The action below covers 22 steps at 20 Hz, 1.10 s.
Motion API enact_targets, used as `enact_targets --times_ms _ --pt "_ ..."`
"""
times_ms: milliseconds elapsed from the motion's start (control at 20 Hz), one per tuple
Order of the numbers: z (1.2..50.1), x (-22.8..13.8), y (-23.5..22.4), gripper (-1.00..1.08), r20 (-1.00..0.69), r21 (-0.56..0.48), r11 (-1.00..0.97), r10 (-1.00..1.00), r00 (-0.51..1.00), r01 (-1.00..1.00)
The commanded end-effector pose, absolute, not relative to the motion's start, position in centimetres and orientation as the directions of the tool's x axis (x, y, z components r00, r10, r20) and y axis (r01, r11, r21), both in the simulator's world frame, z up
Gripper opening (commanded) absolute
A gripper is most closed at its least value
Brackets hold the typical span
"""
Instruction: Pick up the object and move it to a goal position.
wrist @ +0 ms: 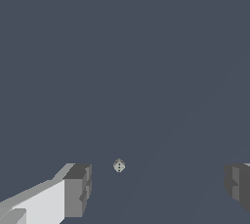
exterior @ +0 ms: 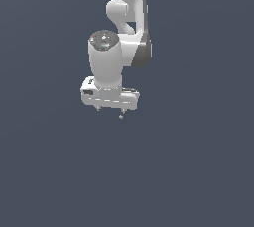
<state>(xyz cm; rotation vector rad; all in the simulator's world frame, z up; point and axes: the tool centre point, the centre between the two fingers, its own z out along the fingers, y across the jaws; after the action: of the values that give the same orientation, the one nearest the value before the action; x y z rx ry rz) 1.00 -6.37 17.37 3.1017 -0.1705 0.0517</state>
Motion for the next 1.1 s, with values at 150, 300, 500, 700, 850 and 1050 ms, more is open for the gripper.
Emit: enact_targets --times_ms 150,300,500,700,850,1050 --pt "16.3 0.6 -6.0 1.00 0.033 0.024 -0.984 -0.176 0.984 -0.176" --pt "15.4 0.2 -5.7 1.00 0.031 0.018 -0.973 -0.229 0.973 -0.230" --pt "14.0 -0.4 -5.2 1.00 0.027 0.009 -0.948 -0.318 0.948 -0.319" --pt "12.4 -1.3 -4.6 1.00 0.020 0.001 -0.907 -0.422 0.906 -0.422" --pt "11.2 -1.9 -4.3 1.00 0.015 -0.003 -0.868 -0.497 0.867 -0.497" --pt "9.6 -2.9 -3.9 1.00 0.009 -0.005 -0.805 -0.593 0.805 -0.593"
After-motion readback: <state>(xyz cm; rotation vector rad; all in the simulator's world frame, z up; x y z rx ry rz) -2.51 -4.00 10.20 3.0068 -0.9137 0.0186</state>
